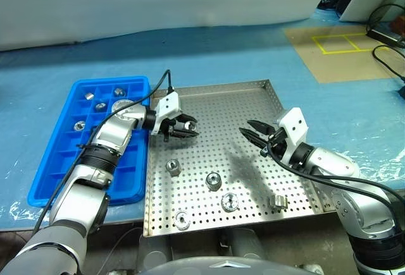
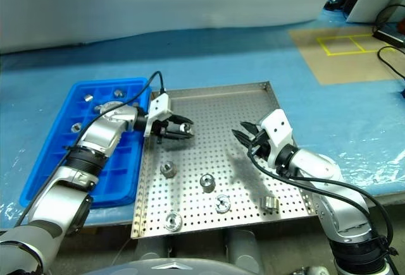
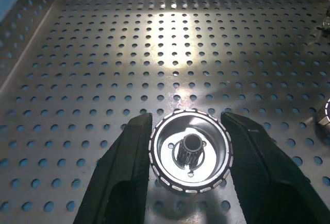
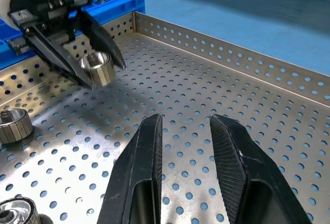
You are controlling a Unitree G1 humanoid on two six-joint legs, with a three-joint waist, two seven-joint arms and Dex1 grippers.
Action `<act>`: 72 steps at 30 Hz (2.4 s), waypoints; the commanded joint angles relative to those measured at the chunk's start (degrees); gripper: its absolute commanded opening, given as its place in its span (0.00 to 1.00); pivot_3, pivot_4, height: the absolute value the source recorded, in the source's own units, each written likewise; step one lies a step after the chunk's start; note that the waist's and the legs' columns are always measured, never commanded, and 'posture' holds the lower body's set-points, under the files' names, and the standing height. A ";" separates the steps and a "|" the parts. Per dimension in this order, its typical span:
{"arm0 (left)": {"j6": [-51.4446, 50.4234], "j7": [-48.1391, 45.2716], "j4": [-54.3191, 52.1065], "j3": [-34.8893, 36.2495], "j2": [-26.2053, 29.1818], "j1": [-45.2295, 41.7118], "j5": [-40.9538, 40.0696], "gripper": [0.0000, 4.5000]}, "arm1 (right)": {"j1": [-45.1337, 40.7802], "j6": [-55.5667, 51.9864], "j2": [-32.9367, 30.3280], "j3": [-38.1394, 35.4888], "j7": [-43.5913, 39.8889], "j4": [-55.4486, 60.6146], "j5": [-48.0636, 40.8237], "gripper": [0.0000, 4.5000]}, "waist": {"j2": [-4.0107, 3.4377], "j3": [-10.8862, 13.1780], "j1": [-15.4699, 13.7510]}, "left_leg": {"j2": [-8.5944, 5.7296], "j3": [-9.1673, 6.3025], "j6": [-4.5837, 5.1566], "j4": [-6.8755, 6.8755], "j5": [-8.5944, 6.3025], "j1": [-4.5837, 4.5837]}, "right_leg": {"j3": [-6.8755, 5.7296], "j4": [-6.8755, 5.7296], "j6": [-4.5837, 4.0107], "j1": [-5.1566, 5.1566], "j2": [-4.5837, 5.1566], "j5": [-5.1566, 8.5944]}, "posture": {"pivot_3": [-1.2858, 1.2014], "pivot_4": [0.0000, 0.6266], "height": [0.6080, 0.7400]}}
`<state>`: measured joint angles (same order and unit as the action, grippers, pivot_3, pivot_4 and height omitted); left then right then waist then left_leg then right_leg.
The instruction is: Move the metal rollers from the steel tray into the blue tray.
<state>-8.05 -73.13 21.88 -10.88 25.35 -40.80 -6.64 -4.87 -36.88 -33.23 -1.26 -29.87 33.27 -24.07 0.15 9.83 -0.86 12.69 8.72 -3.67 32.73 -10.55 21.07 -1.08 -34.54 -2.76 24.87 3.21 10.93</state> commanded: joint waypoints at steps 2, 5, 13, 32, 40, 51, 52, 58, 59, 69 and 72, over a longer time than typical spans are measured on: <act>-3.05 3.92 -13.18 5.61 3.24 2.65 -4.14 0.49 | -2.00 2.33 -0.12 0.43 -1.73 -0.68 0.50 0.32 | 0.00 0.00 0.05 | 0.02 0.00 0.00 -0.02 0.00 0.00 | 0.00 -0.01 0.00 0.02 0.00 0.00 | 0.42 0.24 1.00; -5.54 9.26 -20.73 11.35 5.71 6.10 -6.31 0.49 | -3.75 3.50 0.26 1.62 -3.76 -2.48 0.41 0.32 | -0.01 0.00 0.12 | 0.02 0.00 -0.01 -0.07 0.00 0.04 | -0.02 -0.01 -0.02 0.11 -0.01 0.01 | 0.45 0.24 1.00; -15.53 19.55 -38.07 24.18 12.15 22.65 -11.01 0.49 | -12.25 8.18 3.84 7.96 -12.68 -6.61 -1.71 0.32 | -0.01 0.03 -0.95 | 0.07 -0.03 -0.02 -0.23 0.01 0.06 | -0.17 -0.11 -0.12 0.25 -0.02 0.11 | 0.54 0.24 1.00; -21.85 43.21 -51.54 41.43 6.02 47.56 -12.28 0.49 | -45.88 17.81 20.21 19.72 -36.78 -43.74 -0.05 0.32 | 0.22 0.10 -8.83 | 0.22 -0.36 -0.12 -0.73 0.06 -0.15 | -0.55 -0.34 -0.06 0.29 0.05 0.44 | 0.69 0.24 1.00; -19.77 50.87 -44.66 40.63 3.89 46.50 -8.19 0.49 | -45.58 19.94 20.40 18.33 -37.74 -45.61 2.39 0.32 | 0.25 0.10 -10.58 | 0.21 -0.34 -0.01 0.06 -0.08 0.90 | -0.58 -0.24 -0.32 0.66 0.07 0.36 | 0.67 0.24 1.00; -17.64 49.07 -39.06 33.60 4.49 45.01 -7.15 0.49 | -42.89 18.28 18.71 16.95 -35.36 -42.30 3.07 0.32 | 0.25 0.10 -10.30 | 0.26 -0.33 -0.07 0.01 -0.06 0.41 | -0.53 -0.55 -0.31 0.49 0.05 0.36 | 0.64 0.24 1.00; -17.78 48.86 -39.10 33.59 4.56 45.32 -7.39 0.49 | -42.61 18.13 18.56 16.84 -35.15 -41.96 3.15 0.32 | 0.26 0.10 -10.19 | 0.26 -0.33 -0.07 0.00 -0.06 0.41 | -0.53 -0.56 -0.32 0.48 0.05 0.37 | 0.64 0.24 1.00; -19.22 48.20 -39.23 35.00 4.30 46.77 -9.64 0.62 | -41.59 17.62 18.21 16.46 -34.17 -40.84 3.55 0.32 | 0.27 0.09 -9.20 | 0.24 -0.33 -0.09 0.00 -0.04 0.45 | -0.52 -0.54 -0.33 0.49 0.06 0.37 | 0.63 0.24 1.00; -19.20 48.20 -39.50 35.06 4.27 46.83 -9.92 0.68 | -41.55 17.65 18.20 16.44 -34.10 -40.81 3.60 0.32 | 0.26 0.09 -9.13 | 0.24 -0.33 -0.09 0.01 -0.04 0.44 | -0.52 -0.54 -0.33 0.49 0.06 0.37 | 0.63 0.24 1.00; -21.50 45.93 -43.94 34.70 6.17 41.14 -16.01 0.83 | -41.11 18.40 17.92 16.05 -32.60 -41.05 4.23 0.32 | 0.27 0.09 -9.11 | 0.24 -0.32 -0.09 0.02 -0.04 0.41 | -0.52 -0.58 -0.34 0.46 0.06 0.37 | 0.62 0.24 1.00; -24.15 42.69 -47.60 33.84 6.96 37.92 -22.23 0.83 | -40.67 18.57 16.91 15.60 -32.18 -40.38 4.56 0.32 | 0.27 0.09 -8.99 | 0.23 -0.31 -0.12 0.05 -0.02 0.41 | -0.51 -0.60 -0.34 0.46 0.06 0.36 | 0.60 0.24 1.00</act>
<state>-31.26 -28.73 -21.82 22.30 31.16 -1.58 -25.17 -45.72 -19.26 -15.85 16.36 -62.24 -9.97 -19.36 0.41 9.92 -9.85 12.92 8.42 -3.81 32.79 -10.56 21.48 -1.59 -35.17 -3.10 25.33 3.27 11.29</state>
